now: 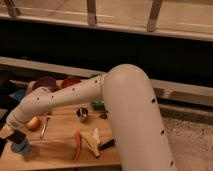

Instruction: Place eraser in plastic cup

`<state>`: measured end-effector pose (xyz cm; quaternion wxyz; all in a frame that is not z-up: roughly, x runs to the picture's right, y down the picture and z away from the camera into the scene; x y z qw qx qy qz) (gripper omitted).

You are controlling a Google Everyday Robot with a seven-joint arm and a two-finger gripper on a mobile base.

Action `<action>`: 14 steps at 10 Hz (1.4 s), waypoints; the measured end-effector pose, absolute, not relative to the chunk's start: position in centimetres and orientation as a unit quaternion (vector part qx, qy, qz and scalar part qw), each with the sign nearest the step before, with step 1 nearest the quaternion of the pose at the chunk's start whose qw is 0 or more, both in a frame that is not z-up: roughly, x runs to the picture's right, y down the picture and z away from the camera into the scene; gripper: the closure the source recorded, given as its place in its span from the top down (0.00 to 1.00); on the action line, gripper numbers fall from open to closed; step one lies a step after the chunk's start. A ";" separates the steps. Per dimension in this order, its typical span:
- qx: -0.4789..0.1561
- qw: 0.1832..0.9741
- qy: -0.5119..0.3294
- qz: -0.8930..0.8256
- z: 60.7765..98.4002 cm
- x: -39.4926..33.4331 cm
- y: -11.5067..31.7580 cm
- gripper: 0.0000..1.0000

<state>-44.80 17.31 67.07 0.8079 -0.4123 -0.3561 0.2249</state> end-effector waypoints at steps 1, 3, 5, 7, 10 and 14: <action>-0.412 0.805 -0.361 0.229 67.4 -44.8 17.6 0.00; -0.416 0.797 -0.368 0.239 67.9 -44.9 18.4 0.00; -0.420 0.789 -0.374 0.248 68.5 -44.7 19.2 0.00; -0.425 0.783 -0.377 0.253 68.8 -44.6 19.7 0.00; -0.438 0.773 -0.379 0.259 69.4 -44.8 20.6 0.08; -0.448 0.766 -0.379 0.264 69.7 -44.8 21.0 0.51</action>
